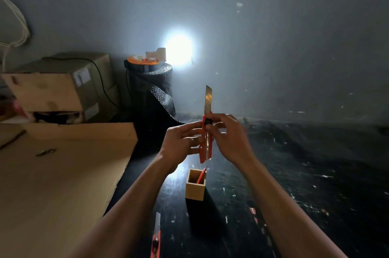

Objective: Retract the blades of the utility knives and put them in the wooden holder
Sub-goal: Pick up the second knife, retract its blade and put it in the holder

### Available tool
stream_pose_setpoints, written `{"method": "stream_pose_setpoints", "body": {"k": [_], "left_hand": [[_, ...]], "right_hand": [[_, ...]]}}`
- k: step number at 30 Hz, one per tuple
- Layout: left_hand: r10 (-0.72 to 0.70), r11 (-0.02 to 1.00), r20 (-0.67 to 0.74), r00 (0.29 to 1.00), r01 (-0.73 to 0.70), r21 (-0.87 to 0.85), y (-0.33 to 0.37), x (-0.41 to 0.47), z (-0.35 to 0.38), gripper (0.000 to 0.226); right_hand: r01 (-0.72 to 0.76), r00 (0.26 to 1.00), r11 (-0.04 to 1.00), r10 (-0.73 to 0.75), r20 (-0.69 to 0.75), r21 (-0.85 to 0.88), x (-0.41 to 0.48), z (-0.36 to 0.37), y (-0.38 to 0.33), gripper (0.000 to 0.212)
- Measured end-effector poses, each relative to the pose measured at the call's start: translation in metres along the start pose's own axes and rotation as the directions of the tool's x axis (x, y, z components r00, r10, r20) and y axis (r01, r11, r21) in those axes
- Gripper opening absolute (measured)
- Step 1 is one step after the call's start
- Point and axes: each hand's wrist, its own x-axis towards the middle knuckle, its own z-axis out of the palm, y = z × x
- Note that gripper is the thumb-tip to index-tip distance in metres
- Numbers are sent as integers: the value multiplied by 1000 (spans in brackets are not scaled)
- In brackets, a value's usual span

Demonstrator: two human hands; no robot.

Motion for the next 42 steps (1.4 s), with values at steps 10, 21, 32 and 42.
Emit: {"method": "stream_pose_setpoints", "body": {"k": [10,21,32,42], "left_hand": [[-29,999,-1,1000,29,-39,2,5,-5,46],[-82,977,-7,997,79,-201,9,12,-13,47],[2,1000,28,1000,-3,9,23,18,-13,46],[-6,1000,-13,1000,6,-21,26,23,-11,42]], "right_hand": [[-12,996,1000,13,89,-8,-5,-5,-2,26],[-50,997,999,49,61,17,-34,1,6,19],[-1,1000,996,2,-8,93,-23,1,-15,24],[-42,991,992,26,130,122,-20,3,-7,25]]}}
